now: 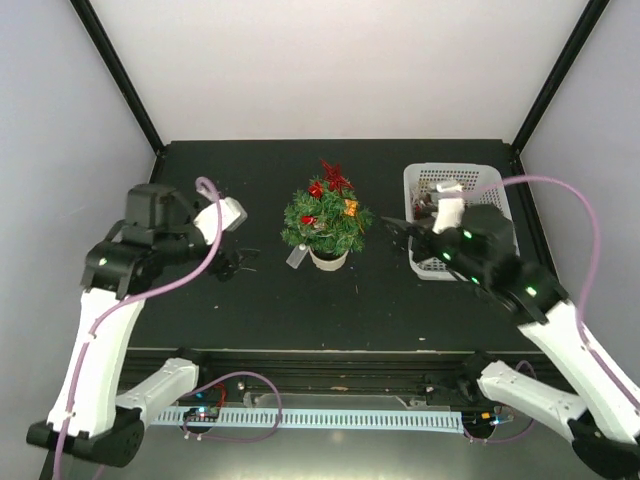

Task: Decorate the small christmas tree

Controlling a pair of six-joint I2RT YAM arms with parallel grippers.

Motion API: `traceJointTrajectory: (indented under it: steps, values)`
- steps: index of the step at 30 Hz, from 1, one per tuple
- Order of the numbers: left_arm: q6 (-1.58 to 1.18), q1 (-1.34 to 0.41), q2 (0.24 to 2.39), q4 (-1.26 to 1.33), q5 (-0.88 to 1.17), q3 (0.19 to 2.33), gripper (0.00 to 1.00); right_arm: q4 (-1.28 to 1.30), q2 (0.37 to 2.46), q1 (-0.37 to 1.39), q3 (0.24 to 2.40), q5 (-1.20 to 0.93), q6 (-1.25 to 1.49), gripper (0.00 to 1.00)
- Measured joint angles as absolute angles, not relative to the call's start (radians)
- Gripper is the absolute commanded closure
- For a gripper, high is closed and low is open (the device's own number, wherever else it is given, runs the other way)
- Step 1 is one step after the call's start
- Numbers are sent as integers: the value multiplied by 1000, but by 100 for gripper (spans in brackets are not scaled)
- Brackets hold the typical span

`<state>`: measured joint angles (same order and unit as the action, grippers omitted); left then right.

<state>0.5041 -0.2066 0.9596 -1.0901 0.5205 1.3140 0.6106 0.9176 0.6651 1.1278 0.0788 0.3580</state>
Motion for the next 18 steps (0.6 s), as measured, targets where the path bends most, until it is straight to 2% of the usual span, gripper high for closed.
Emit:
traceJointTrajectory:
  steps: [7, 18]
  values:
    - [550, -171, 812, -1264, 533, 1449, 1, 793, 643, 665, 1242, -5, 295, 0]
    - [561, -171, 559, -1400, 606, 1395, 1, 1041, 421, 665, 1248, -86, 287, 0]
